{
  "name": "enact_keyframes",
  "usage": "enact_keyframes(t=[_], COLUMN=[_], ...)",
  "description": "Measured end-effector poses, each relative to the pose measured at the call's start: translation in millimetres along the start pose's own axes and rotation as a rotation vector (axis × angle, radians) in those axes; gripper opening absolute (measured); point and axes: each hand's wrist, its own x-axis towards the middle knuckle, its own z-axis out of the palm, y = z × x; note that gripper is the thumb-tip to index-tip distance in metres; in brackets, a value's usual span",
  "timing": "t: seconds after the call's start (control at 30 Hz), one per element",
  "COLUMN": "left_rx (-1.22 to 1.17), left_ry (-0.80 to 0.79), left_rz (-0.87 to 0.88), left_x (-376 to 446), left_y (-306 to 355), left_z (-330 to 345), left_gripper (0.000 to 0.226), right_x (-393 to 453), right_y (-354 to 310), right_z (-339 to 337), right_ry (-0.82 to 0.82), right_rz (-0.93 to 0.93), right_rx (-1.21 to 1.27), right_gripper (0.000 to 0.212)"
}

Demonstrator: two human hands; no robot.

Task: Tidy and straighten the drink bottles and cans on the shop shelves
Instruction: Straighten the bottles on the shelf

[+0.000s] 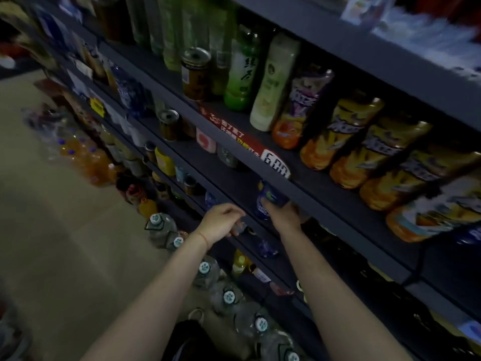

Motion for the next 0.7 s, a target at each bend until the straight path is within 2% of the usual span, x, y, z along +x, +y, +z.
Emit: enact_keyframes(t=[0.07,0.17,0.23,0.3,0.37,0.43,0.47,0.53,0.6,0.7], left_rx=[0.004,0.039,0.043,0.041,0.067,0.116,0.129,0.155,0.181,0.21], left_ry=[-0.031,-0.099,-0.133,-0.157,-0.179,-0.236,-0.272,-0.349,-0.384,-0.352], left_rz=[-0.022,-0.05,-0.062,-0.054,-0.007,0.061,0.078,0.08,0.039,0.051], left_x=[20.3,45.1,56.0,61.0,62.4,59.3,55.8,43.8,31.3,4.6], left_y=[-2.6,-2.2,-0.3,2.0,1.2,-0.9,-2.1,-3.8,-9.9,-22.7], left_z=[-12.4,-24.2,-28.4,-28.9,-27.2,-24.9,-23.8,-20.0,-13.4,4.7], left_gripper=[0.022,0.021,0.019,0.014,0.009,0.029,0.038,0.049,0.051,0.056], right_x=[10.2,13.0,15.9,11.4,8.6,3.5,-4.8,-23.0,-41.3,-67.1], right_y=[-7.5,-14.7,-15.9,-20.2,-14.3,-0.1,4.7,16.0,26.9,50.6], right_z=[10.1,19.7,20.6,16.6,17.8,19.3,20.8,26.6,28.5,17.7], right_ry=[0.073,0.056,0.132,0.168,0.103,-0.016,-0.084,-0.166,-0.205,-0.258], right_rz=[0.074,0.158,0.079,-0.003,0.018,0.094,0.109,0.09,0.048,0.006], right_rx=[0.059,0.171,0.259,0.35,0.303,0.281,0.298,0.317,0.354,0.334], right_gripper=[0.093,0.075,0.058,0.054,0.053,0.049,0.038,0.02,0.013,0.014])
